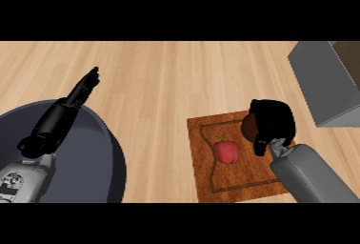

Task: Pick the cupcake from the cutting board and place it in the cardboard box

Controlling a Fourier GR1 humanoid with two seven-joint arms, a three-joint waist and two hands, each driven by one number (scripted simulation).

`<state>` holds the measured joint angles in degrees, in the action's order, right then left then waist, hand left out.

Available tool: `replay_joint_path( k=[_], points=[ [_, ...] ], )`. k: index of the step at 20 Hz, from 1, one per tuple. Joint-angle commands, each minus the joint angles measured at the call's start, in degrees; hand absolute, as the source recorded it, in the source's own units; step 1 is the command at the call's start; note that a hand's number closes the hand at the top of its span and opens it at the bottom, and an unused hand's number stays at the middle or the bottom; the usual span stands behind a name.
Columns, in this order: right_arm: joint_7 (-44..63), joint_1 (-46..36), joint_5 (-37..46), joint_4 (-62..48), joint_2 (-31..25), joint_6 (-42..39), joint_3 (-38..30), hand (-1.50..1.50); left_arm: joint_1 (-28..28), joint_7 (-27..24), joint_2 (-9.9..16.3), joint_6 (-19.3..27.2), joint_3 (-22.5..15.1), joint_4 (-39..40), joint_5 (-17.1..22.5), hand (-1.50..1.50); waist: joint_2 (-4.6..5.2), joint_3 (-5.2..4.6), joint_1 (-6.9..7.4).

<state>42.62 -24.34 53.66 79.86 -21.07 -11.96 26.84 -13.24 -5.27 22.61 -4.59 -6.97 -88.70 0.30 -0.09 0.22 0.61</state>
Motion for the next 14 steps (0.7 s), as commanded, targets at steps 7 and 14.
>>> replay_joint_path(
  k=[7, 14],
  points=[
    [-5.39, -27.39, -2.74, -26.68, 3.73, 10.55, -16.22, 1.5, -4.73, 0.69, -2.31, -1.54, -2.56, 2.24, -0.71, 0.0, 2.67, -0.08, 5.57],
    [-8.92, -41.96, 3.5, -41.84, 2.39, 16.3, -16.43, 1.5, -5.86, 1.4, -2.43, -2.56, -2.12, 3.3, -0.54, 0.0, 1.8, -0.2, 4.56]
  ],
)
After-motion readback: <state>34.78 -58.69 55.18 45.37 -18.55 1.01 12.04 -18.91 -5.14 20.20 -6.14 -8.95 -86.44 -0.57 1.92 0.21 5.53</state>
